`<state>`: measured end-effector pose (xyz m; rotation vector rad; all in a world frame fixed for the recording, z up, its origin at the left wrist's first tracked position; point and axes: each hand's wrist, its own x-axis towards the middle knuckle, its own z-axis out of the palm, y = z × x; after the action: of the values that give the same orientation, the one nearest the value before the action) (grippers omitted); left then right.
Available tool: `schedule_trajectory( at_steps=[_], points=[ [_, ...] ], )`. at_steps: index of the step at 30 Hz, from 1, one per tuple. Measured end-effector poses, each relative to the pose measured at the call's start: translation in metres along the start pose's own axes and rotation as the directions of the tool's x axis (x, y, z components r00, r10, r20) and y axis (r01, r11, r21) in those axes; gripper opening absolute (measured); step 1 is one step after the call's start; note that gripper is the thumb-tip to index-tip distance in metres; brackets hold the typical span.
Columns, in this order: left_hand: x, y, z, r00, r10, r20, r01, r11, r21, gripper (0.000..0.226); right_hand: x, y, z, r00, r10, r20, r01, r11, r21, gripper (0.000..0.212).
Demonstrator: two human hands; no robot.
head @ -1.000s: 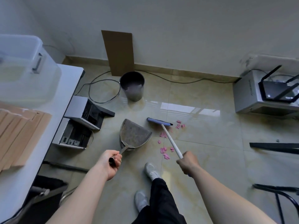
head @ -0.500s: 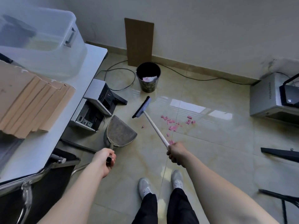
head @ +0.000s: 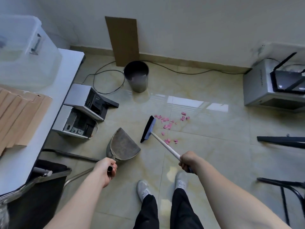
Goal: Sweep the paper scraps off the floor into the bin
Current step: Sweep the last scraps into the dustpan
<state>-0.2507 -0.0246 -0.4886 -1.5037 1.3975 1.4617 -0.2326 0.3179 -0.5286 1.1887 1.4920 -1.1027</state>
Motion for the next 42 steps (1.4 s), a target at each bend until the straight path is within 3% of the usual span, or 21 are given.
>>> schedule_trajectory(
  at_steps=[6,11,18,23,28,36,42],
  points=[
    [-0.013,-0.001,0.063,0.996,0.02,0.081,-0.015,0.998,-0.057,0.017,0.002,0.033,-0.079,0.996,0.022,-0.082,-0.019,0.999,0.042,0.028],
    [-0.033,-0.004,0.104,0.995,0.018,0.102,-0.018,1.0,0.003,0.019,-0.01,0.049,-0.122,0.988,-0.091,-0.126,0.085,0.995,-0.05,0.015],
    [-0.05,-0.003,0.128,0.997,0.056,0.046,-0.061,0.993,0.098,0.019,-0.021,0.032,-0.163,0.944,-0.212,-0.253,0.206,0.977,-0.049,0.018],
    [-0.054,0.004,0.132,0.998,0.062,0.025,-0.065,0.99,0.123,0.017,-0.023,0.002,-0.181,0.838,-0.396,-0.375,0.272,0.9,-0.341,0.029],
    [-0.054,0.006,0.137,0.999,0.031,0.01,-0.032,0.985,0.167,0.013,-0.008,-0.014,-0.186,0.777,-0.471,-0.419,0.19,0.809,-0.556,0.032],
    [-0.029,-0.011,0.133,0.994,-0.093,0.048,0.089,0.993,0.078,0.01,0.015,-0.014,-0.163,0.858,-0.397,-0.326,0.087,0.737,-0.67,0.034],
    [-0.019,-0.019,0.128,0.992,-0.123,0.009,0.12,0.984,0.131,0.021,0.009,0.004,-0.142,0.864,-0.442,-0.241,0.092,0.609,-0.788,0.033]
  ],
)
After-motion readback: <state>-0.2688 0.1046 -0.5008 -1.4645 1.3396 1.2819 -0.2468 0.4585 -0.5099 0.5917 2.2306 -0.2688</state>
